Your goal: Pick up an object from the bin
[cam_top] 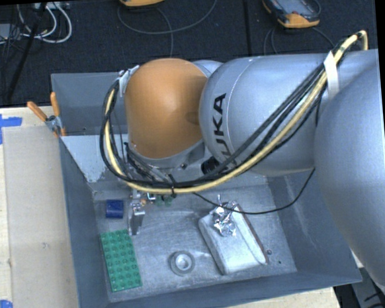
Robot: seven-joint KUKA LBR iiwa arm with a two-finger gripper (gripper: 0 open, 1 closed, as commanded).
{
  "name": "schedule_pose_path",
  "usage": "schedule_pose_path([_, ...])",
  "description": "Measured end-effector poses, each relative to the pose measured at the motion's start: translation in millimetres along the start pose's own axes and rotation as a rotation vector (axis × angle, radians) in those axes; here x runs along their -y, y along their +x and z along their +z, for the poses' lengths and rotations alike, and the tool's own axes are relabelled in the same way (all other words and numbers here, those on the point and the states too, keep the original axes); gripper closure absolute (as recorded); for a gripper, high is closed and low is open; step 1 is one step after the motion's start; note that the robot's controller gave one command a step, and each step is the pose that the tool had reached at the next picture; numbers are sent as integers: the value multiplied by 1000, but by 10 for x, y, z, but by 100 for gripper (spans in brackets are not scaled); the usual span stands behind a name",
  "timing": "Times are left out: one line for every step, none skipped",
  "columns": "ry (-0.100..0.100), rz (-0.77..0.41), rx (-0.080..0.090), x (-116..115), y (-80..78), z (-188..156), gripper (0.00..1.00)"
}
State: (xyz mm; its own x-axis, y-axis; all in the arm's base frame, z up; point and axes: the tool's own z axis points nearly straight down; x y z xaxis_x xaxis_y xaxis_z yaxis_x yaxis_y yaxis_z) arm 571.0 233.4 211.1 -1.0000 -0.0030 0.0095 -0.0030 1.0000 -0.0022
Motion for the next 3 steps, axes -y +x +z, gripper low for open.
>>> schedule_pose_path([2, -133, -3, 246, 688, 807, 0])
schedule_pose_path([-1, -283, 15, 90, 909, 1267, 0])
schedule_pose_path([-4, -281, 17, 84, 904, 1265, 100])
